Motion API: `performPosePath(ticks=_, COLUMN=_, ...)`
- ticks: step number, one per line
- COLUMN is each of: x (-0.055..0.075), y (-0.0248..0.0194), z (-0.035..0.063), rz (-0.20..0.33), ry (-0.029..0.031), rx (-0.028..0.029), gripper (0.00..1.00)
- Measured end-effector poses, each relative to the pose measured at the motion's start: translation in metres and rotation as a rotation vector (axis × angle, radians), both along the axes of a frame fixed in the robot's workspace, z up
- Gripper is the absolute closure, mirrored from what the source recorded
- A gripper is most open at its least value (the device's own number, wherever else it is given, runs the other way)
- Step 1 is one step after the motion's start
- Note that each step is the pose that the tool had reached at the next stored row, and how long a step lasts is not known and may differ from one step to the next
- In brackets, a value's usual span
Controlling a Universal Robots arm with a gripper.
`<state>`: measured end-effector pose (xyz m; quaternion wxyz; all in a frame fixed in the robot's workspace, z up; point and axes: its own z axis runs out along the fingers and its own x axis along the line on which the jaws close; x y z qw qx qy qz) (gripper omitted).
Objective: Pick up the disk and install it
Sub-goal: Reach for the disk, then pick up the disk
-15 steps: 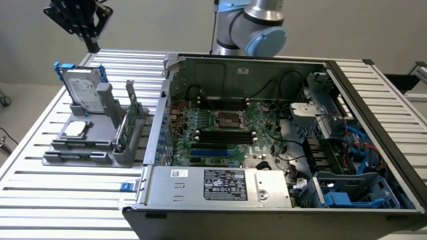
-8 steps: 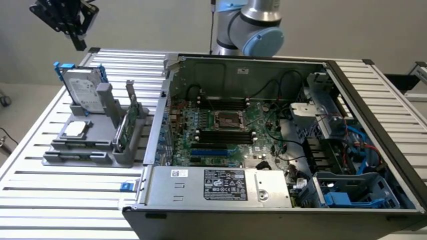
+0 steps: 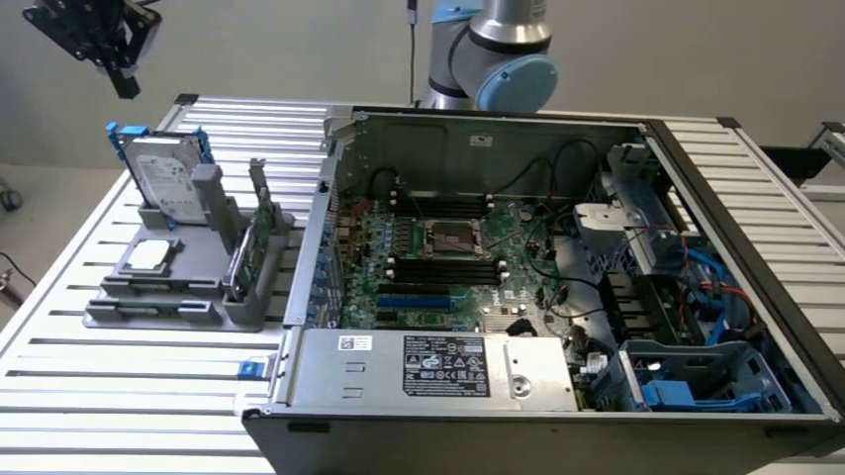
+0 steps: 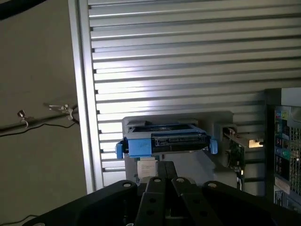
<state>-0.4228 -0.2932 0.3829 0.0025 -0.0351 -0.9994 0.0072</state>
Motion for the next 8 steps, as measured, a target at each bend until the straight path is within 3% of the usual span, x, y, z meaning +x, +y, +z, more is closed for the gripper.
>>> performPosePath(ticks=2, x=-0.0040, y=0.0001, z=-0.0003, rz=0.000, ry=0.0035, rx=-0.0014, gripper=0.89)
performPosePath(ticks=8, x=-0.0040, y=0.0001, z=-0.0002, rz=0.000, ry=0.0038, rx=-0.0015, gripper=0.89)
